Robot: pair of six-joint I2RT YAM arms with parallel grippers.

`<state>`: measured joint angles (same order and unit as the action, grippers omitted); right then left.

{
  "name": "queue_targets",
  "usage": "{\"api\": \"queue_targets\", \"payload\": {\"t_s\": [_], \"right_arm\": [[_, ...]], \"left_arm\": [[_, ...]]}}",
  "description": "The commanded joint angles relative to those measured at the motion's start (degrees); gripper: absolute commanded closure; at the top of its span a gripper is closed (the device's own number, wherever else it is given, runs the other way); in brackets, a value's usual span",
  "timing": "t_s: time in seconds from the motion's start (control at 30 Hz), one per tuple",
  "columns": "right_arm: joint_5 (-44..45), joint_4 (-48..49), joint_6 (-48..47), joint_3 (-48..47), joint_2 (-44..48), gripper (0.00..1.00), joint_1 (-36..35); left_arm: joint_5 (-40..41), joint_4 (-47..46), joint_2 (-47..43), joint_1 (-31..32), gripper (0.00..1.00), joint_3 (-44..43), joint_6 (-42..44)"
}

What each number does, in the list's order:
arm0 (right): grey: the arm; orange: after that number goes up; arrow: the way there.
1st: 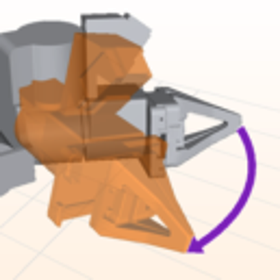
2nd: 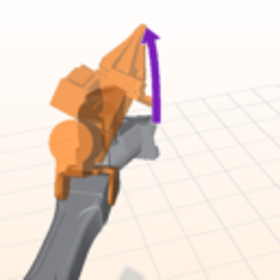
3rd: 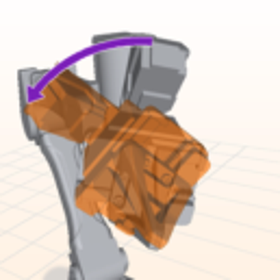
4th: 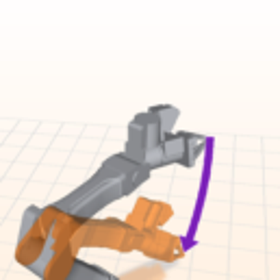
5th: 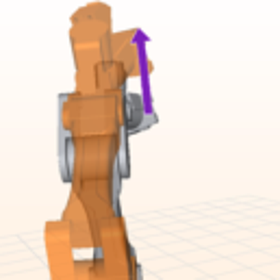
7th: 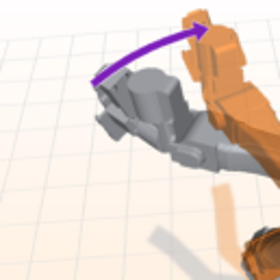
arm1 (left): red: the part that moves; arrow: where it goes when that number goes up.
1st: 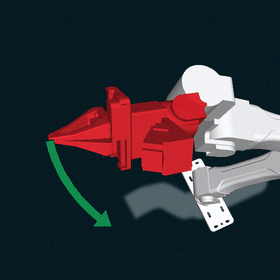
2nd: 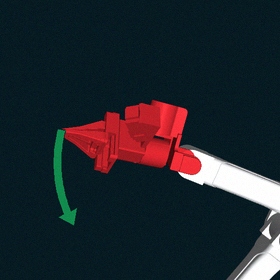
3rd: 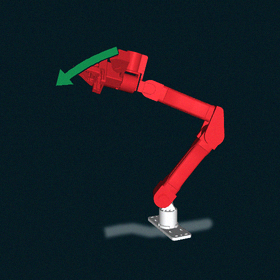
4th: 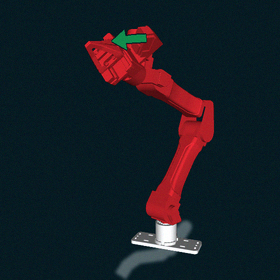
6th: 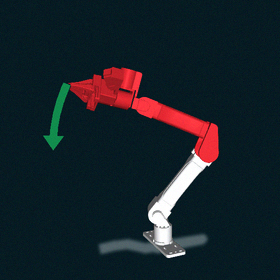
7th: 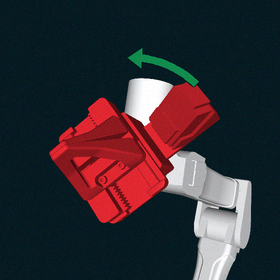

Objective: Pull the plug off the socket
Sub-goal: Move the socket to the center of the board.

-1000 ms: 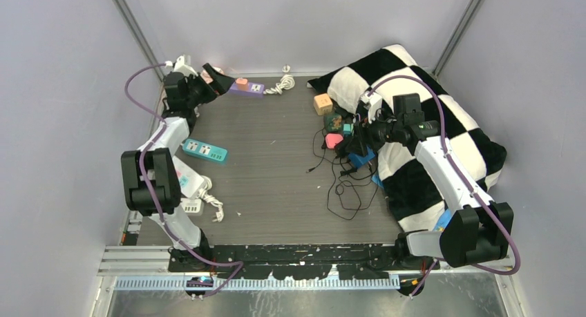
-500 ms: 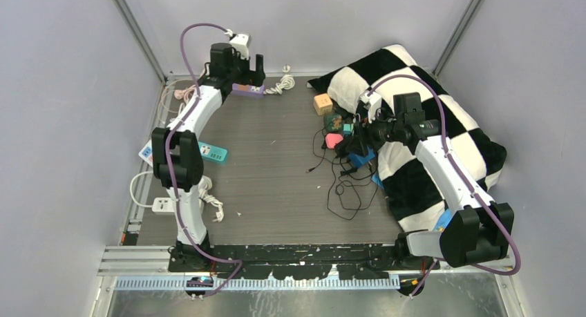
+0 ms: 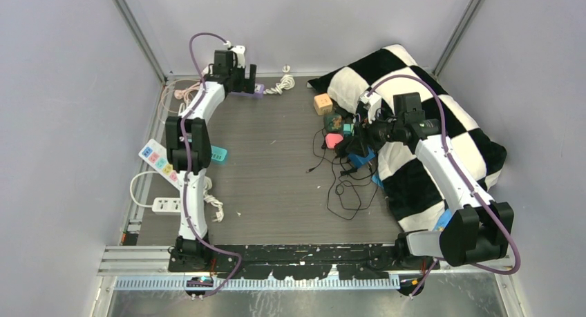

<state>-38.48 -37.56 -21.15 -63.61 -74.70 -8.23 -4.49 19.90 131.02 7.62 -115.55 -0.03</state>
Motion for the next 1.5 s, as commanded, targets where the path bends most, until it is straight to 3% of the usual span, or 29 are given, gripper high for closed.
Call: {"api": "queue_targets", "payload": {"t_s": [0.0,1.03,1.27,1.47], "right_arm": [[-0.33,0.19,-1.12,-2.65,-0.34,0.30,0.21],[-0.33,-0.50,-2.09,-2.83,-2.10,0.30,0.20],[-0.36,-0.58,-2.17,-2.91,-2.52,0.30,0.21],[-0.28,-0.65,-2.26,-2.92,-2.69,0.30,0.20]], "left_arm": [[1.18,-0.60,1.87,-0.12,0.07,-4.80,-2.07],[5.12,-2.67,14.75,-0.85,0.29,-18.95,-5.15],[5.00,-1.94,16.00,-0.85,0.38,-20.60,-5.24],[4.77,-1.84,16.28,-0.85,0.59,-20.99,-4.60]]}}
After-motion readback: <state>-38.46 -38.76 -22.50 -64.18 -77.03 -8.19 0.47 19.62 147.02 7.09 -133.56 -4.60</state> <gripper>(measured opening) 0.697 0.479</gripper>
